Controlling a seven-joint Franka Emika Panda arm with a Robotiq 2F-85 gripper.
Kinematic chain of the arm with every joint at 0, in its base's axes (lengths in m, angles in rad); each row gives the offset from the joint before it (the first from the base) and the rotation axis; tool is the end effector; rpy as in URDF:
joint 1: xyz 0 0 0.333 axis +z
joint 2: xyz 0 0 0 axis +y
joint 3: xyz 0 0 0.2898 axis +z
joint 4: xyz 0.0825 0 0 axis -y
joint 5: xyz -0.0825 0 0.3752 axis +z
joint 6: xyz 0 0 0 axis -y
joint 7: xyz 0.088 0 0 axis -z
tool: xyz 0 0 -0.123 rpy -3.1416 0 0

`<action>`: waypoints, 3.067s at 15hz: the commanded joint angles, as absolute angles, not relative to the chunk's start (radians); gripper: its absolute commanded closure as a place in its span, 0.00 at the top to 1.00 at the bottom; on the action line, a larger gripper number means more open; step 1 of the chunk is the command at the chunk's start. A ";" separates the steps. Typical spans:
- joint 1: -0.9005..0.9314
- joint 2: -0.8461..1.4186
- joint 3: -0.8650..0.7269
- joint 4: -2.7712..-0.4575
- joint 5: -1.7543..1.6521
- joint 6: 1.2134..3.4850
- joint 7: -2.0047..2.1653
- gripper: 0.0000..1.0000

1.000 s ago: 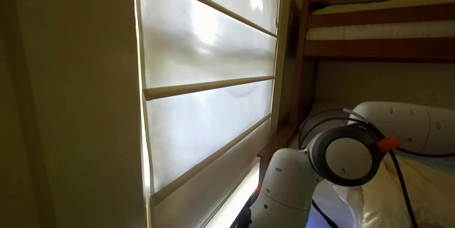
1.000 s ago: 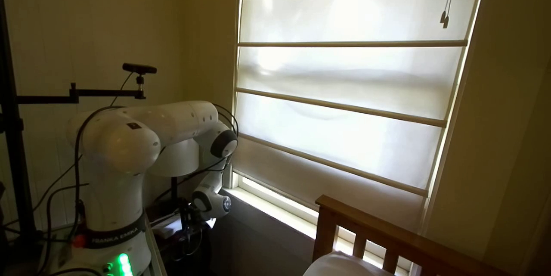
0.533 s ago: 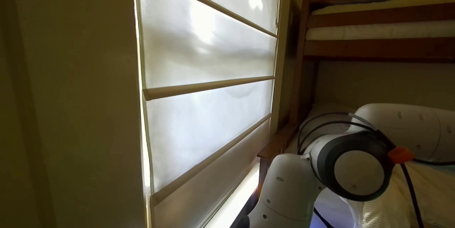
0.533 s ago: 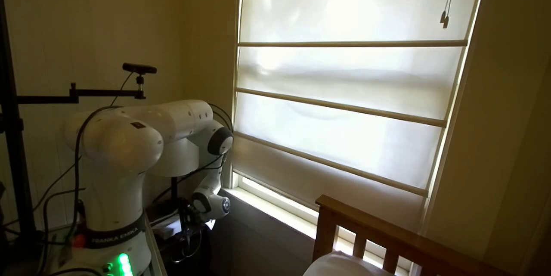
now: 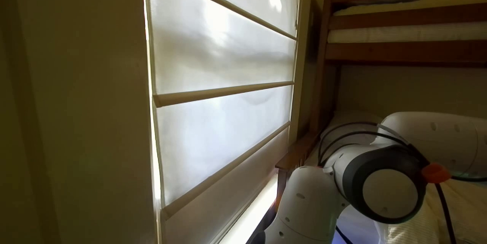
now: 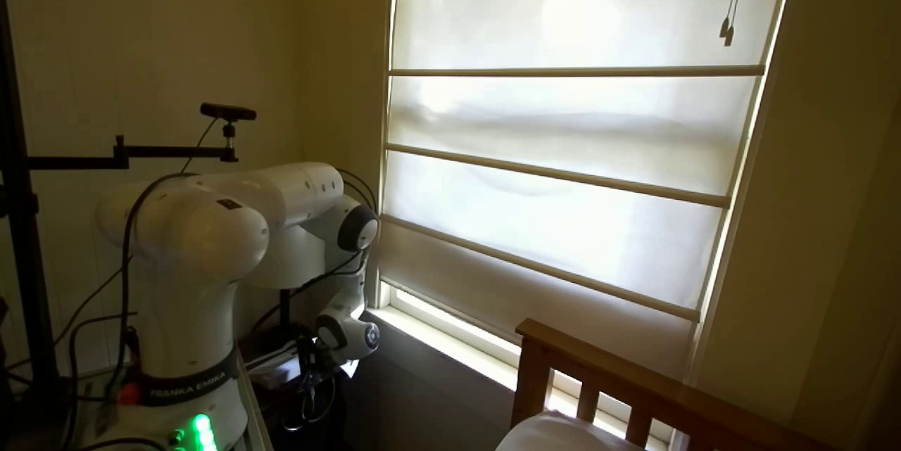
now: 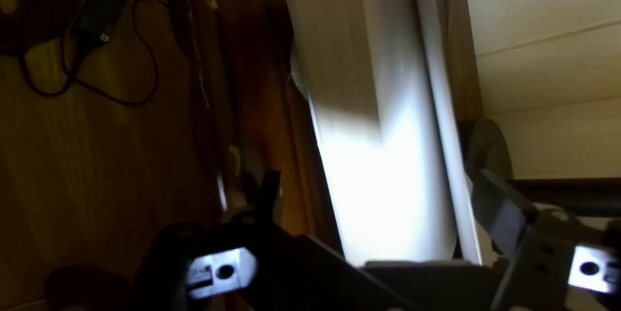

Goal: Put the book on the headboard

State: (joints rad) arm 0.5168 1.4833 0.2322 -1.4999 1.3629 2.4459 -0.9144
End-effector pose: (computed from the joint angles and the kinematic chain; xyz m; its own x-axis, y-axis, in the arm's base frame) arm 0.3231 0.3552 -0.2120 0.9110 0.2746 -0.3075 -0.0385 -0.6860 -0.7266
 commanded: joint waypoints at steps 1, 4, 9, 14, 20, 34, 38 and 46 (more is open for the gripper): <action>0.550 1.491 0.210 -1.476 1.404 2.426 -0.914 1.00; 0.561 1.491 0.204 -1.474 1.396 2.401 -0.908 1.00; 0.598 1.490 0.189 -1.466 1.382 2.338 -0.900 1.00; 0.636 1.490 0.171 -1.445 1.389 2.307 -0.908 0.74; 0.647 1.489 0.159 -1.437 1.394 2.313 -0.912 0.40; 0.474 1.433 0.255 -1.547 1.338 2.355 -1.016 0.06; 0.344 1.373 0.296 -1.675 1.386 2.419 -1.117 0.06; 0.199 1.165 0.327 -1.958 1.634 2.594 -1.345 0.06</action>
State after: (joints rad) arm 0.2206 1.2952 0.3151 -1.8058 1.5164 2.5491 -1.2686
